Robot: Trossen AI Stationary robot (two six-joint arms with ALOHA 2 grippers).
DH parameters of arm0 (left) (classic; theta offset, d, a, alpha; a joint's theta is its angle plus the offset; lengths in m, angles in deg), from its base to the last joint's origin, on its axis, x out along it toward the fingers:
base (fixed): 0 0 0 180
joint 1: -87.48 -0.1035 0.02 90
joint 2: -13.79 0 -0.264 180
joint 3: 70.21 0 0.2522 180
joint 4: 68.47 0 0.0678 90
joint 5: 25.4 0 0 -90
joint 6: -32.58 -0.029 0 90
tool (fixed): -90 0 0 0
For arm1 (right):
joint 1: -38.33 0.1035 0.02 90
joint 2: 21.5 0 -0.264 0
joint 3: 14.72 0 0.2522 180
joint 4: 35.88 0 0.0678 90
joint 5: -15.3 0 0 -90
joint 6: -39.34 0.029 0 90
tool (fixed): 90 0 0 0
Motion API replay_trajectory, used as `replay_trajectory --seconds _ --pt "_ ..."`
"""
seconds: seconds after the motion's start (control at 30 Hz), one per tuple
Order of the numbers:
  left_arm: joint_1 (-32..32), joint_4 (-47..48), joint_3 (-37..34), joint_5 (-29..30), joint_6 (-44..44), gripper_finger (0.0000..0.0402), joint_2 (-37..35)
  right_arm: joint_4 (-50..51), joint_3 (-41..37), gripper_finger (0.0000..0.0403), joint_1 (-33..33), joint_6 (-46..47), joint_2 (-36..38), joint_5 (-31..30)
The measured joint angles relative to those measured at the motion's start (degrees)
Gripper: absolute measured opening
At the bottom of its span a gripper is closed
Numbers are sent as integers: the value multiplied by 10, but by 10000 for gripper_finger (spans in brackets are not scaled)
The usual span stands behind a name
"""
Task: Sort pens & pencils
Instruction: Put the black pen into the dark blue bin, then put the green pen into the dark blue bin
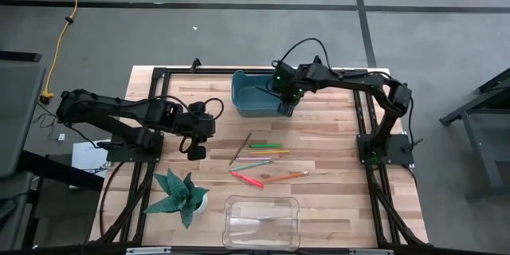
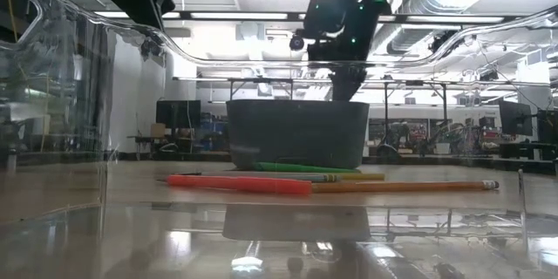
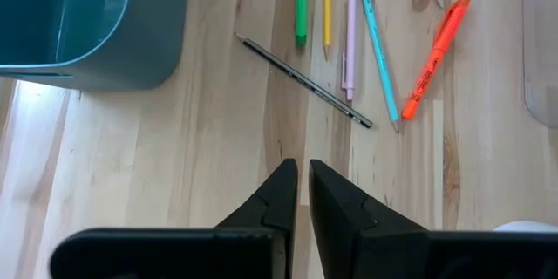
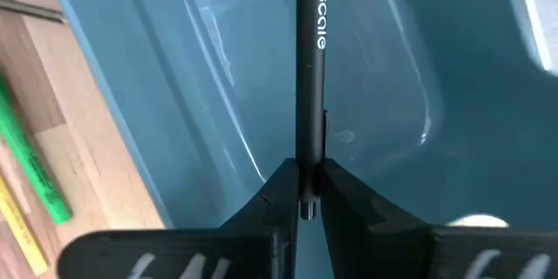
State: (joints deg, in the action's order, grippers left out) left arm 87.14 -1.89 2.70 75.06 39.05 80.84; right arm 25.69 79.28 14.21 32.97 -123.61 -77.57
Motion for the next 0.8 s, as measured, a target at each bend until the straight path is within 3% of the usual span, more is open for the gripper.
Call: replay_trajectory --seconds 0.23,0.53,0.8 --pt "0 0 0 -4 8 24 0 -5 6 27 0 -1 -4 0" --pt "0 0 0 -4 8 24 0 -5 49 69 -8 -8 -3 0" --pt "0 0 0 -4 8 24 0 9 52 71 -13 17 -3 25"
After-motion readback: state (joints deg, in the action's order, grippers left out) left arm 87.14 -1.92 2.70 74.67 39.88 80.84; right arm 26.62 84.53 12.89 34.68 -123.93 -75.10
